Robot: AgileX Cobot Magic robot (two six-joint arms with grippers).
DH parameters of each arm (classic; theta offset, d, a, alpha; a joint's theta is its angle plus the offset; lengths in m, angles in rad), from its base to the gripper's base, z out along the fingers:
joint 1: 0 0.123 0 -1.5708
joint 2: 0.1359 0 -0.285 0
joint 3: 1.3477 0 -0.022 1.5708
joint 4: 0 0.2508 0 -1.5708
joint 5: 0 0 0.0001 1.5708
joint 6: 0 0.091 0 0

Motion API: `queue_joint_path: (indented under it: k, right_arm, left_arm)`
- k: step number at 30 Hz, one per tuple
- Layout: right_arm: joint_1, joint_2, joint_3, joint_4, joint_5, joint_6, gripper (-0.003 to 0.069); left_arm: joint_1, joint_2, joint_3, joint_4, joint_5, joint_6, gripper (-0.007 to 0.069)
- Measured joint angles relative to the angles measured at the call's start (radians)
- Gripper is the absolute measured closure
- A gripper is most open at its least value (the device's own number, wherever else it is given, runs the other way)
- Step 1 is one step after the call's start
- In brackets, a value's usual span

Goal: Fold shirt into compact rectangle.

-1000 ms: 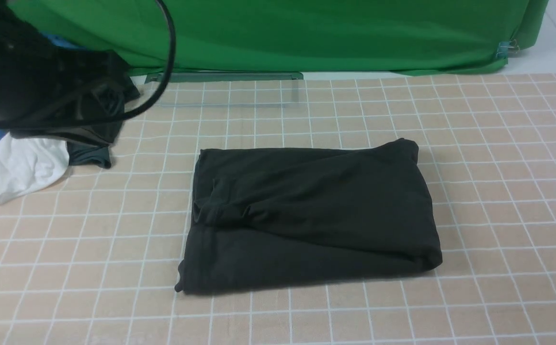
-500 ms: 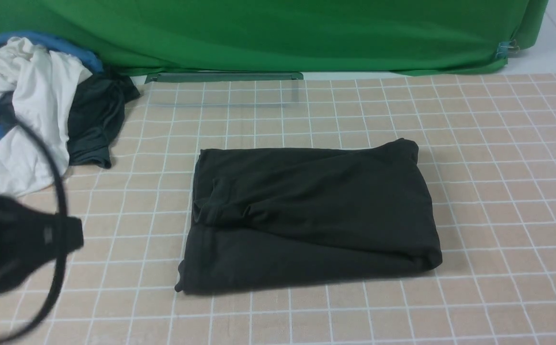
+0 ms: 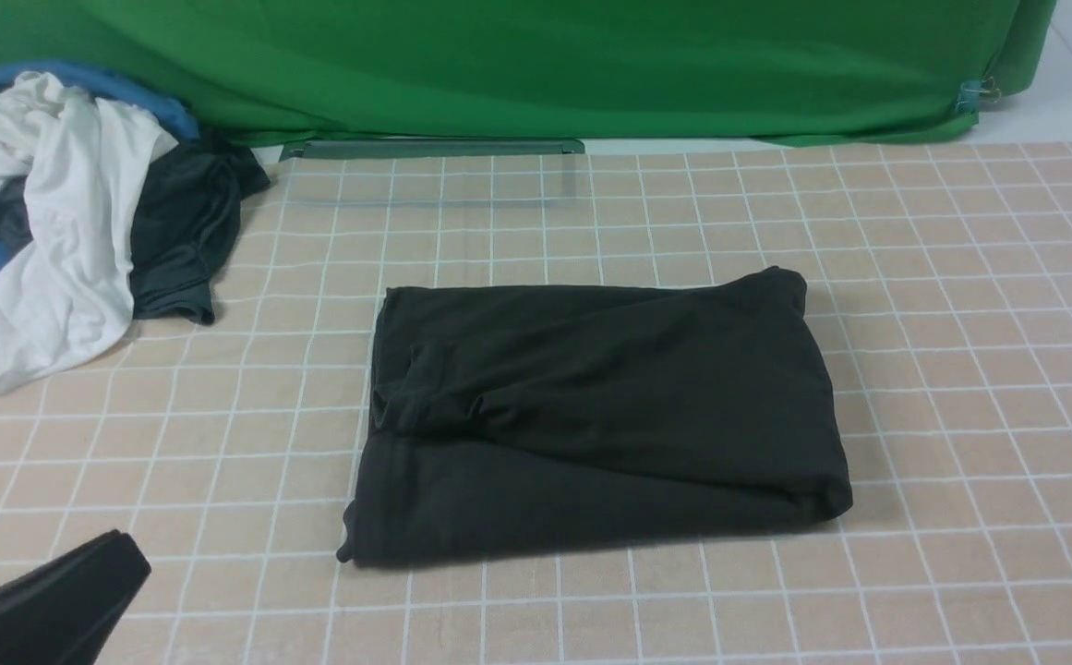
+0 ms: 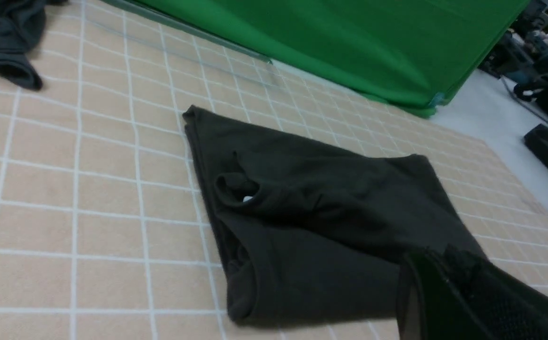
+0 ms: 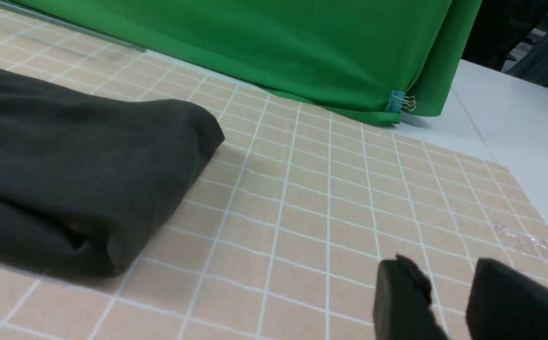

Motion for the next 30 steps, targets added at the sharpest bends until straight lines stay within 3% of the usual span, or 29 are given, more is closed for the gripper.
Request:
queue_joint_path:
  k: [7, 15, 22, 30]
  right_arm:
    - [0.0, 0.0, 0.0, 0.0, 0.0, 0.0, 0.0417]
    - [0.0, 0.0, 0.0, 0.001, 0.0, -0.001, 0.0417]
    - [0.0, 0.0, 0.0, 0.002, 0.0, -0.001, 0.0419]
    - [0.0, 0.0, 0.0, 0.002, 0.0, -0.001, 0.0419]
  left_arm:
    - [0.0, 0.0, 0.037, 0.077, -0.015, 0.012, 0.0608]
    - [0.0, -0.012, 0.073, 0.144, -0.149, 0.025, 0.0608]
    - [0.048, -0.124, 0.214, 0.25, -0.187, -0.062, 0.0607]
    - [0.05, -0.128, 0.217, 0.331, -0.171, -0.087, 0.0607]
